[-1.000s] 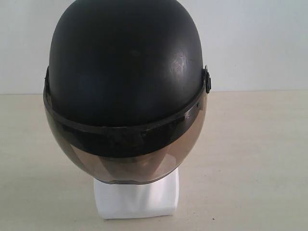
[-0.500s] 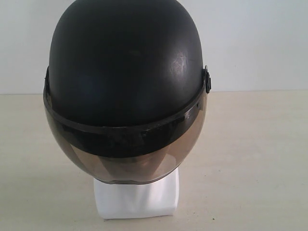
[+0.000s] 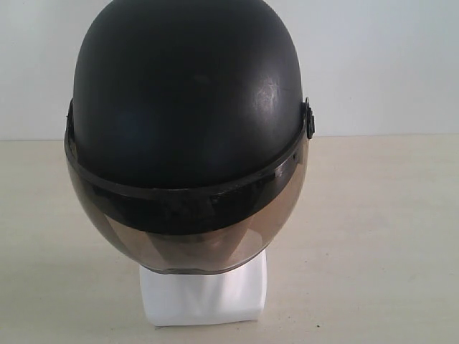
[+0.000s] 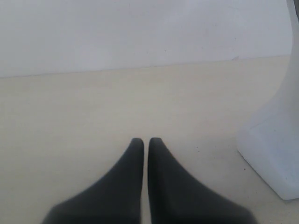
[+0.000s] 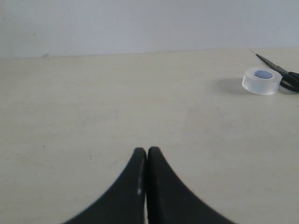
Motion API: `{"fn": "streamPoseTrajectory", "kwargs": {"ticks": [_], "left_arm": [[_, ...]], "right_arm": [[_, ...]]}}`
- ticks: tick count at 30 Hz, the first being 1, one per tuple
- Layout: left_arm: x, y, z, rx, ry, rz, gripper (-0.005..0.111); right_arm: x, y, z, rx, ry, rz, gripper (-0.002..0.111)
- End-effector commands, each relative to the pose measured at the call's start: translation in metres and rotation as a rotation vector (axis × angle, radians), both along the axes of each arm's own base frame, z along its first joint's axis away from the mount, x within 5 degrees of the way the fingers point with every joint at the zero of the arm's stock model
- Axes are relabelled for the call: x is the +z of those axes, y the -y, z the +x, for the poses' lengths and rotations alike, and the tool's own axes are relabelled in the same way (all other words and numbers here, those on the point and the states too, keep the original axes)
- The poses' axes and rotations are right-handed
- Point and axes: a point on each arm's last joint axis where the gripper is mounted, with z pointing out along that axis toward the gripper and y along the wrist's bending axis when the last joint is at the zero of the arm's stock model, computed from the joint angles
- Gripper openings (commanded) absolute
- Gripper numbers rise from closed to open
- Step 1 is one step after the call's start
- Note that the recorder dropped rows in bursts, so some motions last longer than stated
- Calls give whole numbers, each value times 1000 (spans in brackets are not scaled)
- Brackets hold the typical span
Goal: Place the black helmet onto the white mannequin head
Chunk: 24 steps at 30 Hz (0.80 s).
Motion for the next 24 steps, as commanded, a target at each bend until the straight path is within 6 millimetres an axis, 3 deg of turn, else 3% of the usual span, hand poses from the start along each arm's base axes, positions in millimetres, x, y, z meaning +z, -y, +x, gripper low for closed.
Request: {"fn": "streamPoseTrajectory", "kwargs": {"ticks": [1, 24], "left_arm": [[-1, 1, 0, -5, -6, -9, 4], [-1, 1, 0, -5, -6, -9, 4]], "right_arm": [[-1, 0, 0, -1, 9, -4, 0], [-1, 0, 0, -1, 5, -14, 0]]}}
